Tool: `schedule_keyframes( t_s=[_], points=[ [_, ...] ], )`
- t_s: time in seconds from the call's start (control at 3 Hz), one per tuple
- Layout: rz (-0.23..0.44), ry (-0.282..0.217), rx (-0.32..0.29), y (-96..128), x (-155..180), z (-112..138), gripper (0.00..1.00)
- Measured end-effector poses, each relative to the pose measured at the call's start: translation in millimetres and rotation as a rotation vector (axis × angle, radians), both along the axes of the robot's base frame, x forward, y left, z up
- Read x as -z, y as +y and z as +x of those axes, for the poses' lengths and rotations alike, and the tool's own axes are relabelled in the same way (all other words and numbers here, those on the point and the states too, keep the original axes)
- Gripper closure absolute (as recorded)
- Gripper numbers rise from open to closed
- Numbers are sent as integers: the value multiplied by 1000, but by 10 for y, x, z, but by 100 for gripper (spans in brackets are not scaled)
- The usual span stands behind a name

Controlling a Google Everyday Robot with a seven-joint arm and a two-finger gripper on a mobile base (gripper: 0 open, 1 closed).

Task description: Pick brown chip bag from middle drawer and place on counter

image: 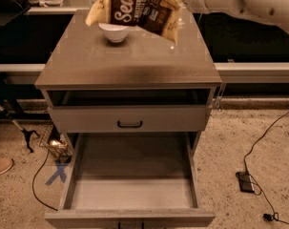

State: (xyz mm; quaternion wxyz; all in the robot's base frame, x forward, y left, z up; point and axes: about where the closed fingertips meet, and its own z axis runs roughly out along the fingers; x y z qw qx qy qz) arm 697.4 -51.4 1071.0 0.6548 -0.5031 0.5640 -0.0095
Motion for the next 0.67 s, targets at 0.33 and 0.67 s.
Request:
schedule_keyframes(
  t_s=[0.33, 0.67],
  points=[
    [-6, 63, -29, 308, 160, 464, 81],
    [-24, 146, -60, 602, 544, 755, 59]
  ],
)
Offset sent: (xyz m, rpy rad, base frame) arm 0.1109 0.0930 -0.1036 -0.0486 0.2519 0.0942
